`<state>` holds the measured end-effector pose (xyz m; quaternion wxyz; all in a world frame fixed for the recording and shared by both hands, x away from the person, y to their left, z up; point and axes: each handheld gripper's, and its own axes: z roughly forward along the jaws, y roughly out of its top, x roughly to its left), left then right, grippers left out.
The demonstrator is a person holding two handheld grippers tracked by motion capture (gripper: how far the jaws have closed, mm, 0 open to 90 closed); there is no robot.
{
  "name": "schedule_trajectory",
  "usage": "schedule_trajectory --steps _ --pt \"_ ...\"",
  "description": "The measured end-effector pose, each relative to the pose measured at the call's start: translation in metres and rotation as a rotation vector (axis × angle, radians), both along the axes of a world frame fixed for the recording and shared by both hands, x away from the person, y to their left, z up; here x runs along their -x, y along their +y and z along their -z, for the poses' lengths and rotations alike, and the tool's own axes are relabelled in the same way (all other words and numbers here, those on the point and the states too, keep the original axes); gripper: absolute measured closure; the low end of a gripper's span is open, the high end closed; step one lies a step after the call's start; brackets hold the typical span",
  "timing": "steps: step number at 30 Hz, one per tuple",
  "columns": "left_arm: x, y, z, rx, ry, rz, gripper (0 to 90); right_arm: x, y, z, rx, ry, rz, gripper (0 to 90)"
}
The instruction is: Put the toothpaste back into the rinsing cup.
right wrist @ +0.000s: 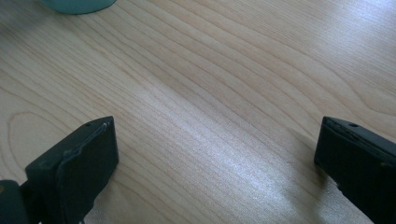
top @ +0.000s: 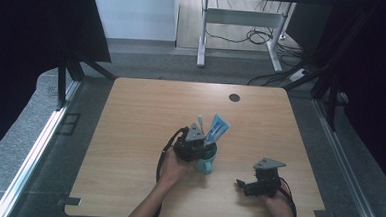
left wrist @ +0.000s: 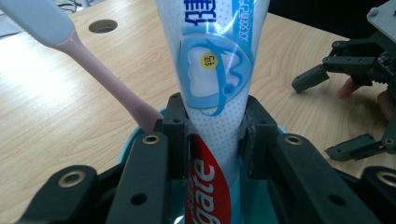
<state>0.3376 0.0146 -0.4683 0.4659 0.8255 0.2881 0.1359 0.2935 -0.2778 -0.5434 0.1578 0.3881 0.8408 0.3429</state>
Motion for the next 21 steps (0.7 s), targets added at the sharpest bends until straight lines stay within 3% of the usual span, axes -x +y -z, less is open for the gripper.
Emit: schedule_trajectory --steps 6,9,16,21 --pt "0.0 0.0 -0.002 -0.011 0.007 -0.002 64.5 0.0 0.0 0.0 0.0 0.001 0.0 0.0" --pt "0.0 0.001 -0.006 0.002 0.005 -0.006 59.0 0.0 0.0 0.0 0.0 0.001 0.0 0.0" --pt "0.003 0.005 -0.009 -0.023 -0.006 -0.009 46.6 0.0 0.0 0.0 0.0 0.001 0.0 0.0" --pt "0.005 0.004 -0.011 -0.048 0.001 0.0 32.4 0.0 0.0 0.0 0.0 0.001 0.0 0.0"
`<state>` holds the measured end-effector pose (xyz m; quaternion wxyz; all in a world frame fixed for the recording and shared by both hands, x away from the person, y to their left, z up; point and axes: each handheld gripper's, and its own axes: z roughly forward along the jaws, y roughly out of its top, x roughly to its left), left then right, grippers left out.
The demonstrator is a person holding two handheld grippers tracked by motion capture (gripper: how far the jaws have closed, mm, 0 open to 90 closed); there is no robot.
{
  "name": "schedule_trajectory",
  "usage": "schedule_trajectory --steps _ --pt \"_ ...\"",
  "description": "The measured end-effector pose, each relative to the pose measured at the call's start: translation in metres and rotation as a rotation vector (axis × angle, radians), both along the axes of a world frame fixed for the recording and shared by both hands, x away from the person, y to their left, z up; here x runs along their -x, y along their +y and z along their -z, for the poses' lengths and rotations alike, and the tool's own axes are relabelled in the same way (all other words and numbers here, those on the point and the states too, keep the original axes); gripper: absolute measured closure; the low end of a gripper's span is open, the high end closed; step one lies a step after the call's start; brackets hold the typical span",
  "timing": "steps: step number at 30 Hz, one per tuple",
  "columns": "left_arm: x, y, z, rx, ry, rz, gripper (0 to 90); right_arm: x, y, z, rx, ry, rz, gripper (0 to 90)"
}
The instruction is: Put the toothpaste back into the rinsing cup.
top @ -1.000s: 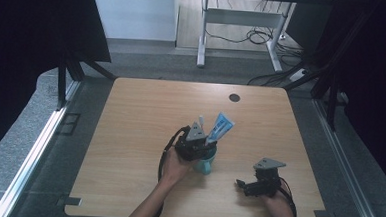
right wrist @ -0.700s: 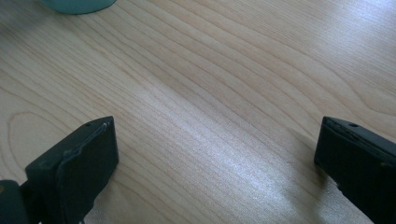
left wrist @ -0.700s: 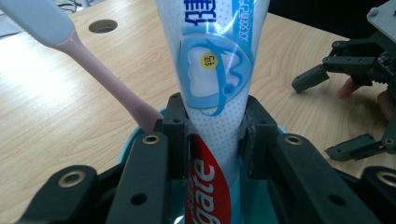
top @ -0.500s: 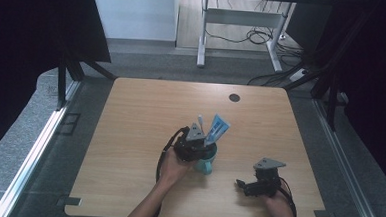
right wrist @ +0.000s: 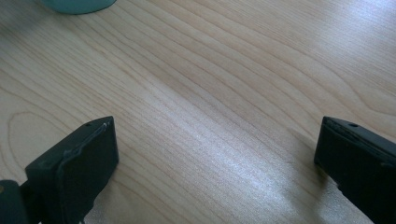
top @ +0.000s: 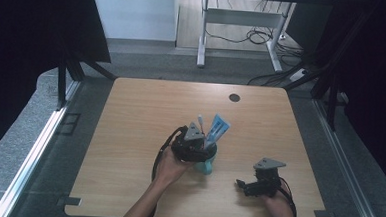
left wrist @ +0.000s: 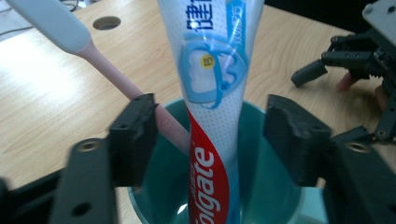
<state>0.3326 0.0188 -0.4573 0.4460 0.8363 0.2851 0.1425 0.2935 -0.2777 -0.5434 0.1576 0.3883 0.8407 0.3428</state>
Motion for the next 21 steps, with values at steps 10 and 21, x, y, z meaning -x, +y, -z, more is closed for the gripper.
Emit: schedule_trajectory --steps 10,21 --pt "0.004 0.001 -0.005 -0.025 0.018 0.0 14.6 0.0 0.0 0.0 0.0 0.001 0.0 0.0" --pt "0.007 0.01 -0.008 -0.034 0.039 -0.017 2.5 0.0 0.0 0.0 0.0 0.001 0.0 0.0"
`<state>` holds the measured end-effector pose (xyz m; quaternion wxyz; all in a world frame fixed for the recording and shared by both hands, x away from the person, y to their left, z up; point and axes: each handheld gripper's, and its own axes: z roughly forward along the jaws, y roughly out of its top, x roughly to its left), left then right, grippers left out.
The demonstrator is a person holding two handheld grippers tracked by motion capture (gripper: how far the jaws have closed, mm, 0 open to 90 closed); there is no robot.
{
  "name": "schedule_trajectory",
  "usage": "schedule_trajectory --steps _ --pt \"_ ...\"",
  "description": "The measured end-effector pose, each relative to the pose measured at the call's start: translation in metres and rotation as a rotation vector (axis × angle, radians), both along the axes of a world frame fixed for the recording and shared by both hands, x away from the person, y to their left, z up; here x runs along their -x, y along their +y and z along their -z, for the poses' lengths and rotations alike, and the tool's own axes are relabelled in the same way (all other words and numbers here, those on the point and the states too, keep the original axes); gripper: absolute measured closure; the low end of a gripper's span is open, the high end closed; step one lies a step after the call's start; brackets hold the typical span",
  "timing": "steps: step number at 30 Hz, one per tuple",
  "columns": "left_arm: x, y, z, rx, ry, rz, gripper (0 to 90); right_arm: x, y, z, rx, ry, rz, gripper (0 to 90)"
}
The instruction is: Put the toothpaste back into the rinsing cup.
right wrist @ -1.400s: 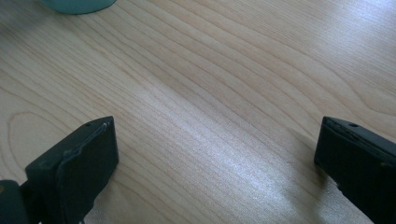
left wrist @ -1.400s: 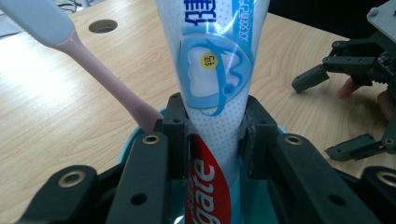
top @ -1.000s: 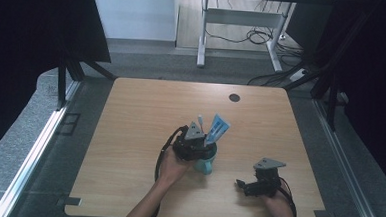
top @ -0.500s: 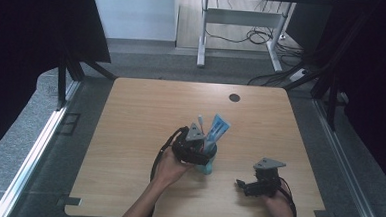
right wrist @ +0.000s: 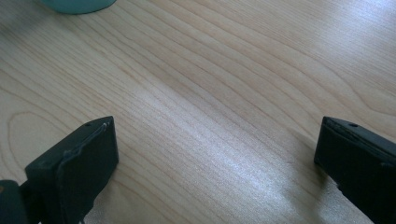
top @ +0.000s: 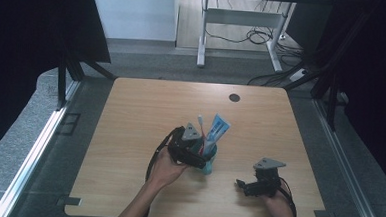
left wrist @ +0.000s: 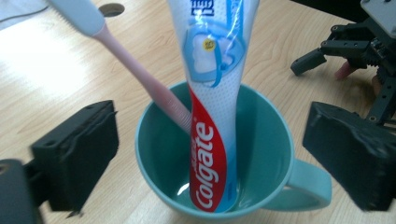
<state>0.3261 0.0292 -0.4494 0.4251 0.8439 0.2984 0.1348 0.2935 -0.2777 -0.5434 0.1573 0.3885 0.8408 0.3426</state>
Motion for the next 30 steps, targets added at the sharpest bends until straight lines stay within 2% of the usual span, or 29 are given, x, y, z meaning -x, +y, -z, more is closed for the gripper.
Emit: schedule_trajectory --steps 3,9,15,23,30 --pt "0.001 0.003 0.0 -0.01 0.0 -0.009 0.1 0.0 0.0 0.0 0.0 0.0 0.0 0.0" --pt "0.001 0.014 -0.001 0.001 0.012 -0.023 0.0 0.0 0.0 0.0 0.0 -0.001 0.0 0.0" --pt "0.002 0.024 -0.002 -0.009 0.005 -0.036 0.0 0.0 0.0 0.0 0.001 -0.001 -0.001 0.0" --pt "0.003 0.044 -0.001 -0.028 0.008 -0.074 0.0 0.0 0.0 0.0 0.001 -0.001 -0.001 0.0" --pt "0.004 0.064 0.004 -0.023 0.016 -0.112 0.0 0.0 0.0 0.0 0.001 -0.001 0.0 0.0"
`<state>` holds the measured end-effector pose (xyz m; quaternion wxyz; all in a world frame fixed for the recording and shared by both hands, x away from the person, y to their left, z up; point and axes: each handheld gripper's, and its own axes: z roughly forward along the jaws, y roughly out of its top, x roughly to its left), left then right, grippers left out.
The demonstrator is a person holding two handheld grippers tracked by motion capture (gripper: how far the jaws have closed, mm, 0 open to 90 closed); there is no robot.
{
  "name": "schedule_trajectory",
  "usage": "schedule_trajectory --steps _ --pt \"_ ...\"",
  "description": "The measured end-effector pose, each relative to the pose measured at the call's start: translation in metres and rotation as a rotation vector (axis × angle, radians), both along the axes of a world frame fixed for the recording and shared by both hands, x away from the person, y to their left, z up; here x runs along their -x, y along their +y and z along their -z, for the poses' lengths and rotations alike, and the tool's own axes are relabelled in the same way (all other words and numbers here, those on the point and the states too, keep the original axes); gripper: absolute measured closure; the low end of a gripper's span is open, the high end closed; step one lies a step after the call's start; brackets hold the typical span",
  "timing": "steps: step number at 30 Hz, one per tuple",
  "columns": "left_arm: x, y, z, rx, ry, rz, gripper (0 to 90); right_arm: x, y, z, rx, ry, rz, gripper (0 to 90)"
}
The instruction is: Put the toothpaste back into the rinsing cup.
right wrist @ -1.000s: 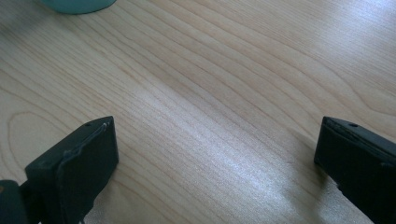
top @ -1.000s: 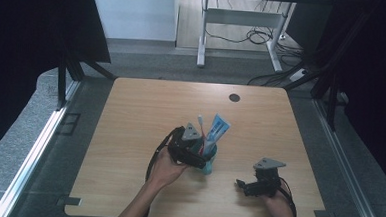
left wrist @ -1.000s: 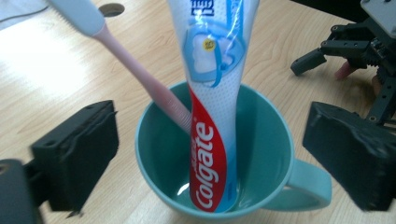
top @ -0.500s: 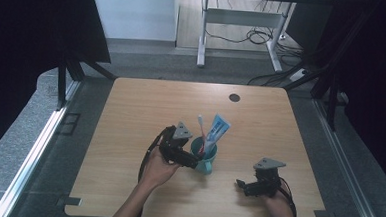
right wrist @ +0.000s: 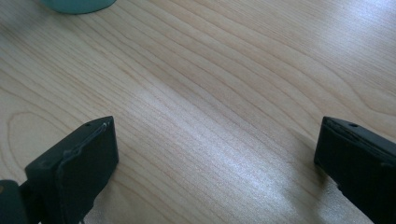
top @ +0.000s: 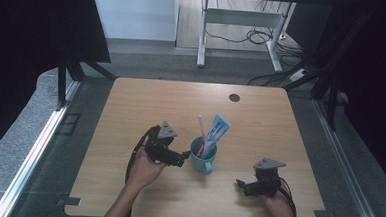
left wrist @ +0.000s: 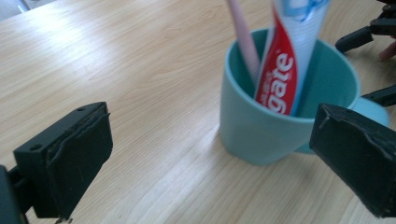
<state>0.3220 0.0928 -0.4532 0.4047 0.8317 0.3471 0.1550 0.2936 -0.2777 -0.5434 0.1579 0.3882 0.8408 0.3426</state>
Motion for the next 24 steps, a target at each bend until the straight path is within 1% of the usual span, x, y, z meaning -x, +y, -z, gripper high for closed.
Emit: schedule_trajectory --steps 5,9,11,14,16,24 --pt "0.001 0.011 0.005 0.018 0.006 -0.025 0.0 0.0 0.0 0.0 0.0 0.0 -0.001 0.0" --pt "0.002 0.02 0.008 0.021 0.009 -0.042 0.0 0.0 0.0 0.0 0.0 0.0 0.0 0.0" --pt "0.002 0.024 0.009 0.011 0.008 -0.048 0.0 0.0 0.0 0.0 0.0 0.0 -0.001 0.0" --pt "0.004 0.03 0.01 0.013 0.004 -0.067 0.0 0.0 0.0 0.0 0.0 -0.001 -0.001 0.0" --pt "0.004 0.034 0.011 0.002 0.003 -0.073 0.0 0.0 0.0 0.0 0.001 0.001 0.0 0.0" --pt "0.009 0.054 0.018 -0.013 0.019 -0.113 0.0 0.0 0.0 0.0 -0.002 0.001 0.001 0.0"
